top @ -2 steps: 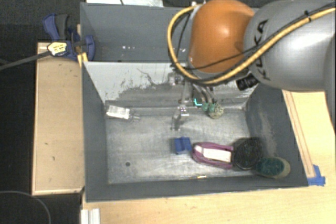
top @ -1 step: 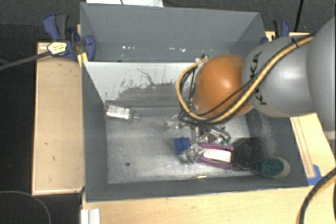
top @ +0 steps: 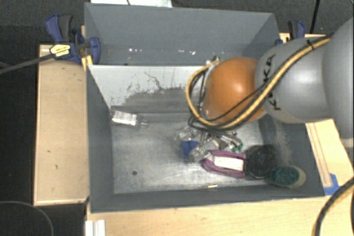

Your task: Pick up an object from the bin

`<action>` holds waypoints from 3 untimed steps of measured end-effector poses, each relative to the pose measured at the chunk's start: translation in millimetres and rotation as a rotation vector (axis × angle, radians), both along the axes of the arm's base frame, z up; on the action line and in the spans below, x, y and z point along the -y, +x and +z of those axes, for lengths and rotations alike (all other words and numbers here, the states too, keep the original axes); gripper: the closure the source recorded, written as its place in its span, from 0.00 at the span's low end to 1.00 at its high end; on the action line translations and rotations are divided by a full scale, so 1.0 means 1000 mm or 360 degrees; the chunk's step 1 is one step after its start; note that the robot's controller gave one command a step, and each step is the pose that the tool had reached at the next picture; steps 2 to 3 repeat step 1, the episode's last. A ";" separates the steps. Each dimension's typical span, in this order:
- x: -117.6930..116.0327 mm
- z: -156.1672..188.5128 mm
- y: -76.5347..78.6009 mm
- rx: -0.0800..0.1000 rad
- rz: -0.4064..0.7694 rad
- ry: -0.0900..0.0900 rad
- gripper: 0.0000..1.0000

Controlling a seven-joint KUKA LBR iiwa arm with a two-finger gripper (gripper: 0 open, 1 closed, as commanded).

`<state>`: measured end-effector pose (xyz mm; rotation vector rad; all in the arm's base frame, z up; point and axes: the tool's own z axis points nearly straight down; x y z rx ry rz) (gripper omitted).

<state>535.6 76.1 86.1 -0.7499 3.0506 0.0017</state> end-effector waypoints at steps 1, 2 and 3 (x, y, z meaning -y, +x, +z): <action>-0.002 0.128 0.007 0.0017 0.0337 -0.0001 1.00; -0.002 0.128 0.007 0.0017 0.0337 -0.0001 1.00; -0.002 0.128 0.007 0.0017 0.0337 -0.0001 1.00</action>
Offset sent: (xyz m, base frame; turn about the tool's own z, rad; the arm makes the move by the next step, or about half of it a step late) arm 0.0049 0.0016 0.1243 -0.2127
